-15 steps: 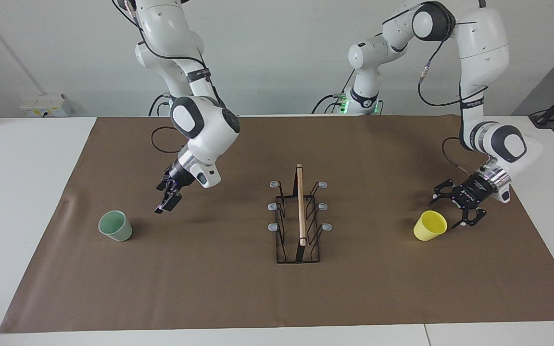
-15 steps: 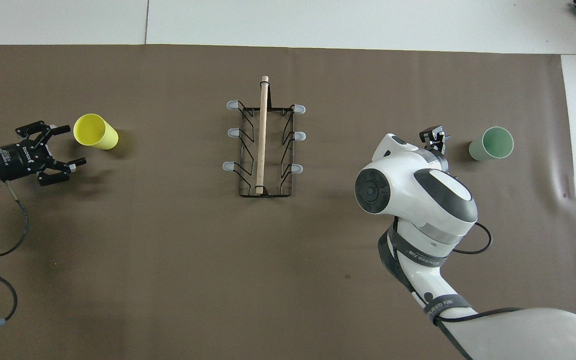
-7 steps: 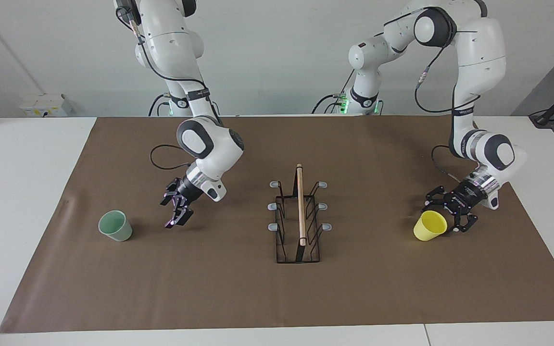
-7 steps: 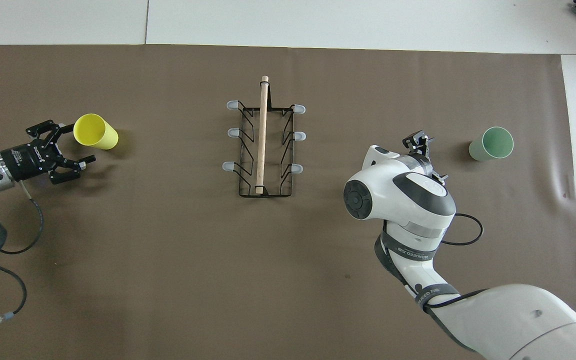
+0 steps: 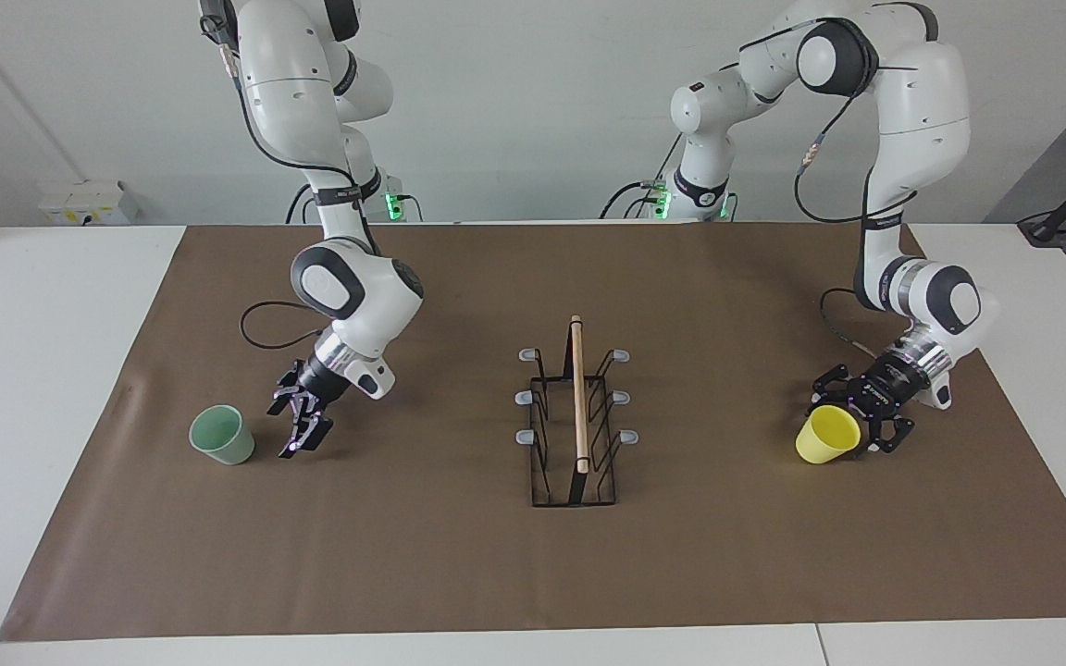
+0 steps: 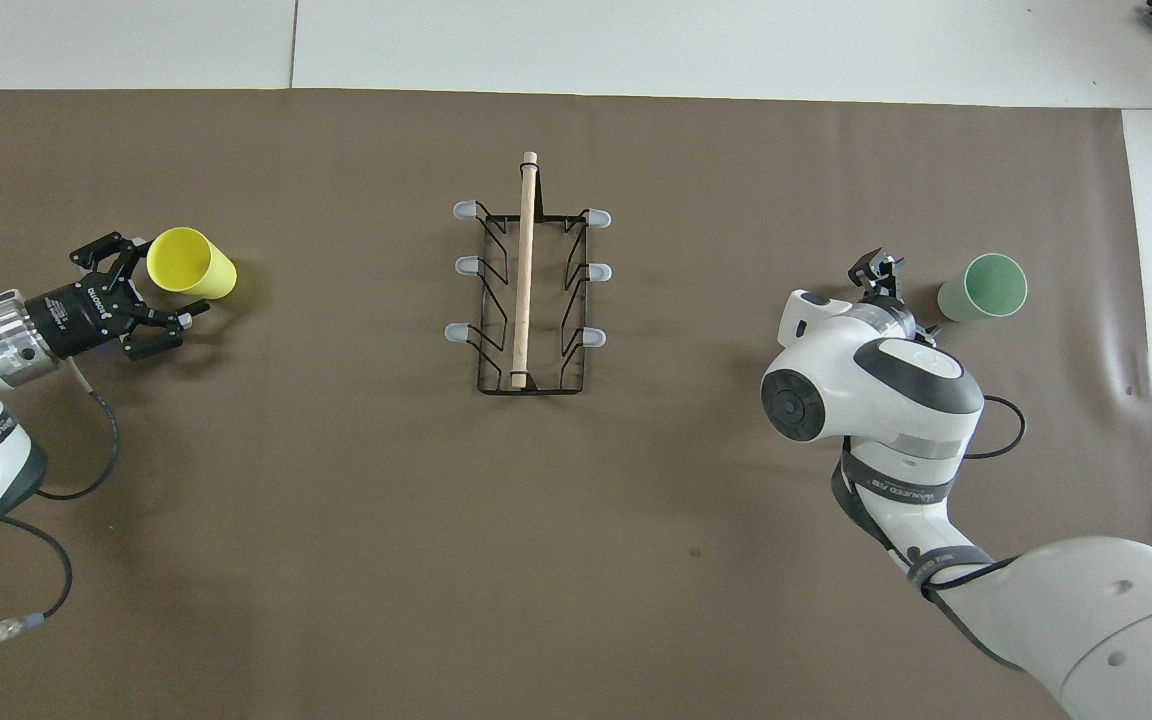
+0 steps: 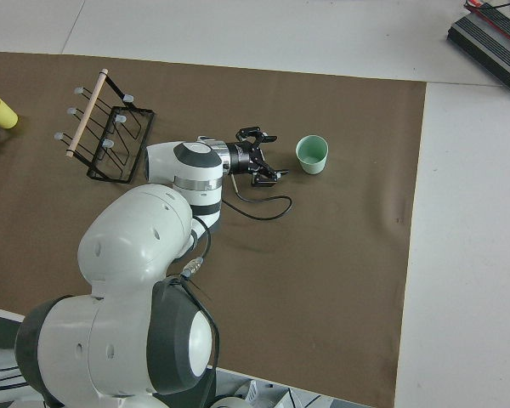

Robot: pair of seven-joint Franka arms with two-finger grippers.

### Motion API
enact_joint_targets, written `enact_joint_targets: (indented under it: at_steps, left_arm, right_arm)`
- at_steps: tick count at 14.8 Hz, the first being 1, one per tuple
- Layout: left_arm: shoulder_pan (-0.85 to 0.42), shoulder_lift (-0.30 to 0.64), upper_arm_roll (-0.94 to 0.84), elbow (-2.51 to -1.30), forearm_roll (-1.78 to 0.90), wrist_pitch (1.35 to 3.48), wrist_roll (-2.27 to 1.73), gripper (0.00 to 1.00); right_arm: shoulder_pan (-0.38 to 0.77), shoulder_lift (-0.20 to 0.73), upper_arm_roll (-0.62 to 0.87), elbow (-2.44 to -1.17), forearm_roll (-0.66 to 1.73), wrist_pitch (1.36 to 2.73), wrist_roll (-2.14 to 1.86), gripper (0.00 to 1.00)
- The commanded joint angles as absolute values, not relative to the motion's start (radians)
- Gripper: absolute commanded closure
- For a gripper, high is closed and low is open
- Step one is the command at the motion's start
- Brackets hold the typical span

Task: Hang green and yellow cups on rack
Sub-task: 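Grasp the yellow cup with the left gripper while the right gripper grasps the green cup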

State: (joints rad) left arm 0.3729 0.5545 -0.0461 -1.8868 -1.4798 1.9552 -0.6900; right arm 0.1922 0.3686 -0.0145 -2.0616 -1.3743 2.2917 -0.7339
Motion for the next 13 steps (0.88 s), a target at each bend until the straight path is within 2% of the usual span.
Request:
enact_joint_targets:
  at_steps: [1,8,9,10,11,12,13]
  left_arm:
    - [0.38,0.56,-0.06,-1.896,-1.517,1.976,-0.646,0.0]
    - [0.371,0.572,-0.083,-1.896,-1.552,2.006,-0.6,0.06]
    - [0.371,0.572,-0.087,-1.898,-1.557,2.008,-0.586,0.09]
    - [0.37,0.572,-0.087,-1.898,-1.566,2.008,-0.575,0.17]
    - [0.37,0.572,-0.087,-1.901,-1.571,2.009,-0.574,0.32]
    - [0.37,0.572,-0.087,-1.908,-1.584,2.016,-0.572,0.71]
    - [0.371,0.571,-0.087,-1.911,-1.588,2.014,-0.568,1.0]
  right_arm:
    - [0.17,0.376,-0.008,-2.068,-1.439,2.322,-0.696,0.0]
    - [0.103,0.385,-0.008,-2.066,-1.473,2.358,-0.696,0.0]
    - [0.095,0.385,-0.008,-2.066,-1.473,2.358,-0.695,0.0]
    - [0.089,0.385,-0.008,-2.066,-1.473,2.359,-0.686,0.0]
    - [0.083,0.385,-0.008,-2.066,-1.476,2.365,-0.686,0.0]
    - [0.08,0.387,-0.008,-2.068,-1.5,2.371,-0.684,0.0]
    - [0.074,0.387,-0.008,-2.068,-1.512,2.375,-0.674,0.0]
